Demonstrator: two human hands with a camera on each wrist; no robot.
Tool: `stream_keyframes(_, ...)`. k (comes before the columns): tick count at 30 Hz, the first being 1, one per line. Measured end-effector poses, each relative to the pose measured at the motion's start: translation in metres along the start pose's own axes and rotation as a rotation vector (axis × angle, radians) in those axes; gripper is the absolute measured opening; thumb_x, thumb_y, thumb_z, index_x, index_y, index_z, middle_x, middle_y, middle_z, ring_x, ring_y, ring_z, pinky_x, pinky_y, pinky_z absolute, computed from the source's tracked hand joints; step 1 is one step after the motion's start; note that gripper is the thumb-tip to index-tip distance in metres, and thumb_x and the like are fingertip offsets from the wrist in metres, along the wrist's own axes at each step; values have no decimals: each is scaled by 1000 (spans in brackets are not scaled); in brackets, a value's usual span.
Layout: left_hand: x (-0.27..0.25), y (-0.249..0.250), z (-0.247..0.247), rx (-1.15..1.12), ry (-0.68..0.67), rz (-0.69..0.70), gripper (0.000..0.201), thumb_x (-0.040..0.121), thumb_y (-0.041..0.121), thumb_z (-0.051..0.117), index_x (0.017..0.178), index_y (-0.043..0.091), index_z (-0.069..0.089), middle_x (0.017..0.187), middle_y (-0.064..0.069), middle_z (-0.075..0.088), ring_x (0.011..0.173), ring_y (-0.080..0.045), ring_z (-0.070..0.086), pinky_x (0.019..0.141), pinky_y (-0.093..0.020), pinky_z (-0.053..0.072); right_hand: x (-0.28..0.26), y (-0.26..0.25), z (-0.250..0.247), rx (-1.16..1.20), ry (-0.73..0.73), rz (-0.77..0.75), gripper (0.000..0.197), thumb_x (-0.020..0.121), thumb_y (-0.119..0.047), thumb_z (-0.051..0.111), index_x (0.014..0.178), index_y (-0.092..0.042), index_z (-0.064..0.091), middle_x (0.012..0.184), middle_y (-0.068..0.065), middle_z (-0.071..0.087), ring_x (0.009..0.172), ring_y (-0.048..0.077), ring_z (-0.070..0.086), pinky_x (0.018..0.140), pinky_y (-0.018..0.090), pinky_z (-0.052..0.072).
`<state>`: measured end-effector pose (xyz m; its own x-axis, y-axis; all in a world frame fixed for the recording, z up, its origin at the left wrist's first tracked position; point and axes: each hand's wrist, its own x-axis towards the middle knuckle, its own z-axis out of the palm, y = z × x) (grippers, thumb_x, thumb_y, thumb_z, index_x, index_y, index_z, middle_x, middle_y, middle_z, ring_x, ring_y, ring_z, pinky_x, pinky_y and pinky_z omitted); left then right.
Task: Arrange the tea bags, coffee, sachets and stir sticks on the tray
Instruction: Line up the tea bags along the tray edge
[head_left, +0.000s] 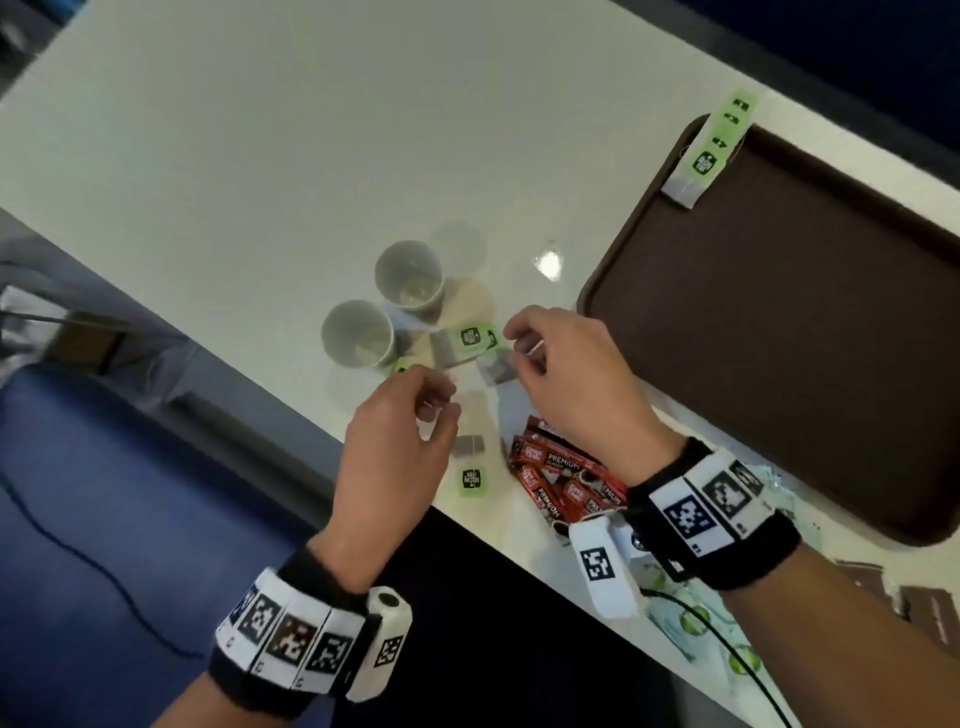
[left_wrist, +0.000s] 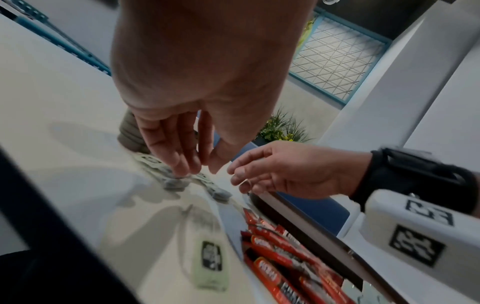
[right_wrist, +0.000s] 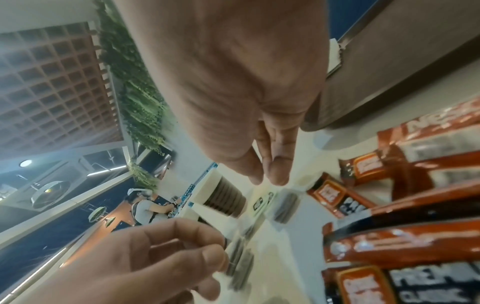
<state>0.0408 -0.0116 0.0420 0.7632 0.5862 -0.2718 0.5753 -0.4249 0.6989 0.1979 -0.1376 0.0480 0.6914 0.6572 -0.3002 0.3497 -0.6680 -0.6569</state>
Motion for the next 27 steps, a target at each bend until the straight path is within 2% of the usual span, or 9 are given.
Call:
stream_keyframes(3, -9, -12, -1, 57, -16, -56, 20, 92, 32, 82, 102, 27, 65, 95, 14, 66, 84, -3, 62, 72, -26, 49, 13, -13, 7, -75, 11, 15, 24, 105, -22, 64, 128, -16, 66, 114, 1, 64, 98, 19, 65, 91, 43, 57)
stream_keyframes(7, -19, -17, 9, 141, -102, -99, 39, 89, 56, 81, 106, 28, 59, 97, 12, 63, 86, -12, 61, 76, -38, 55, 26, -22, 22, -197, -10, 29, 35, 106, -37, 62, 135, -18, 59, 129, 4, 56, 109, 24, 63, 86, 40, 53)
stream_keyframes(10, -21, -18, 13, 169, -159, -85, 45, 86, 52, 85, 109, 26, 57, 93, 11, 59, 89, -16, 59, 74, -40, 53, 31, -24, 32, -284, -1, 37, 40, 104, -43, 65, 134, -18, 55, 130, 6, 54, 112, 27, 60, 78, 38, 49)
stream_keyframes(13, -18, -21, 13, 145, -176, -103, 37, 88, 41, 86, 107, 27, 58, 85, 15, 58, 85, -15, 60, 73, -40, 54, 32, -23, 38, -335, 13, 26, 43, 101, -40, 70, 133, -18, 54, 128, 7, 54, 113, 26, 57, 74, 35, 41)
stream_keyframes(18, -11, -28, 6, -40, -156, -151, 23, 86, 22, 88, 100, 30, 72, 79, 12, 67, 73, -8, 63, 77, -43, 60, 35, -14, 40, -221, -8, 59, 33, 100, -28, 73, 126, -17, 56, 118, 3, 52, 110, 24, 54, 78, 32, 38)
stream_keyframes(20, -10, -29, 3, -25, -99, -54, 16, 89, 23, 86, 100, 28, 77, 89, 12, 66, 82, -8, 63, 76, -38, 57, 36, -10, 36, -153, -48, 99, 29, 100, -27, 73, 123, -17, 58, 113, 0, 49, 103, 20, 51, 79, 31, 36)
stream_keyframes(22, -11, -30, 4, 33, -31, 53, 15, 90, 27, 86, 103, 27, 79, 105, 9, 60, 96, -15, 62, 78, -37, 54, 37, -7, 32, -86, -77, 129, 24, 99, -26, 75, 116, -17, 62, 106, -1, 53, 96, 19, 52, 77, 30, 37)
stream_keyframes(25, -12, -29, 9, 145, 47, 152, 16, 89, 27, 87, 104, 24, 81, 123, 2, 58, 113, -23, 59, 78, -42, 57, 35, -2, 25, 50, -85, 164, 16, 93, -21, 81, 101, -19, 66, 89, -5, 60, 81, 15, 56, 68, 26, 41)
stream_keyframes(27, -12, -29, 14, 209, 71, 208, 17, 89, 26, 88, 103, 22, 82, 131, -2, 61, 120, -28, 60, 82, -44, 59, 31, 1, 16, 109, -83, 167, 15, 93, -22, 82, 97, -19, 68, 87, -6, 66, 77, 10, 59, 64, 20, 43)
